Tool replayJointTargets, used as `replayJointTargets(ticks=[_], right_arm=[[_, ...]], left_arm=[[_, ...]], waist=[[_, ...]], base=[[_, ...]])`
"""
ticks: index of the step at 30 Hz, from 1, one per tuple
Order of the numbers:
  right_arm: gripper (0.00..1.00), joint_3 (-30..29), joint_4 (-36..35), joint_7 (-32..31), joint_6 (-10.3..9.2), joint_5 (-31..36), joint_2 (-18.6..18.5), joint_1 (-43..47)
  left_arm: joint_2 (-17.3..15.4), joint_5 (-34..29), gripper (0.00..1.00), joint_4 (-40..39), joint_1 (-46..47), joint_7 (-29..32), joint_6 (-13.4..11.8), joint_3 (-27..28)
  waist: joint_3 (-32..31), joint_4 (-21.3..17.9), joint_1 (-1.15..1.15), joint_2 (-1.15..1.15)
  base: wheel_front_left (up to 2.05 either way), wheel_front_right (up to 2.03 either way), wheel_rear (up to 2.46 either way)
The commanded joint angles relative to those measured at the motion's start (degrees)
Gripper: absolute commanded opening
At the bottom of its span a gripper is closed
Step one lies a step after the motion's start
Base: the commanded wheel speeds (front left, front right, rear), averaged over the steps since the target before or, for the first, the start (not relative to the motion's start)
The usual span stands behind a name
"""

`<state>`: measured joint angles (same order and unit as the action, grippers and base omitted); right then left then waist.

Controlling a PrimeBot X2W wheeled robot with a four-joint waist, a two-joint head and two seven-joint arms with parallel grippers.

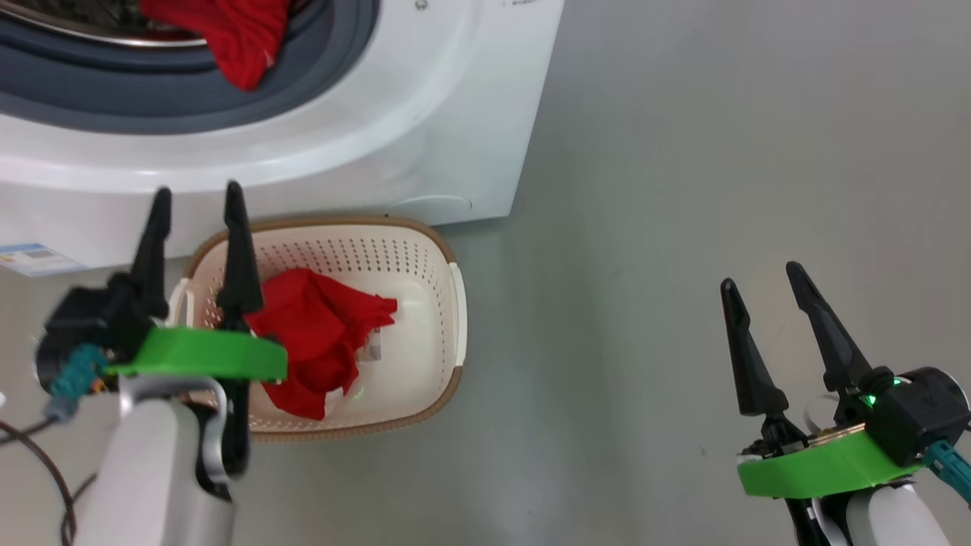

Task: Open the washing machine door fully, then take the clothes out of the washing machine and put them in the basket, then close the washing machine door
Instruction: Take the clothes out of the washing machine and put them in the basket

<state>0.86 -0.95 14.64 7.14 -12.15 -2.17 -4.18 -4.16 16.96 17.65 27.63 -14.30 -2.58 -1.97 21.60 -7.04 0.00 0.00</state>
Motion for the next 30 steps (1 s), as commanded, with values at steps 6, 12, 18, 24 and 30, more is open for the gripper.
replayJointTargets(ticks=[6,12,18,24,30], right_arm=[[1.00,2.1,-1.3,0.4,0.35,-0.2,-0.7,-3.3],[1.00,3.2,-1.2,0.4,0.35,-0.3,-0.7,-5.1],[1.00,3.8,-1.0,0.4,0.35,-0.4,-0.7,-6.4],[1.00,4.4,-0.5,0.4,0.35,-0.5,-0.7,-7.8],[1.00,5.3,0.0,0.4,0.35,-0.4,-0.7,-8.8]], left_arm=[[-3.2,-0.6,1.00,2.1,7.5,-0.7,0.3,2.6],[-4.5,-0.4,1.00,5.6,13.8,-0.7,0.6,3.1],[-6.1,0.3,1.00,9.0,21.3,-0.5,1.2,3.6],[-7.5,0.9,1.00,13.0,27.9,0.3,1.9,3.7],[-8.4,1.9,1.00,18.0,34.0,2.1,2.6,3.5]], waist=[[5.7,-0.7,0.00,0.00],[9.3,-1.1,0.00,0.00],[11.9,-1.5,0.00,0.00],[14.3,-2.2,0.00,0.00],[16.0,-2.9,0.00,0.00]], base=[[0.00,0.00,0.00],[0.00,0.00,0.00],[0.00,0.00,0.00],[0.00,0.00,0.00],[0.00,0.00,0.00]])
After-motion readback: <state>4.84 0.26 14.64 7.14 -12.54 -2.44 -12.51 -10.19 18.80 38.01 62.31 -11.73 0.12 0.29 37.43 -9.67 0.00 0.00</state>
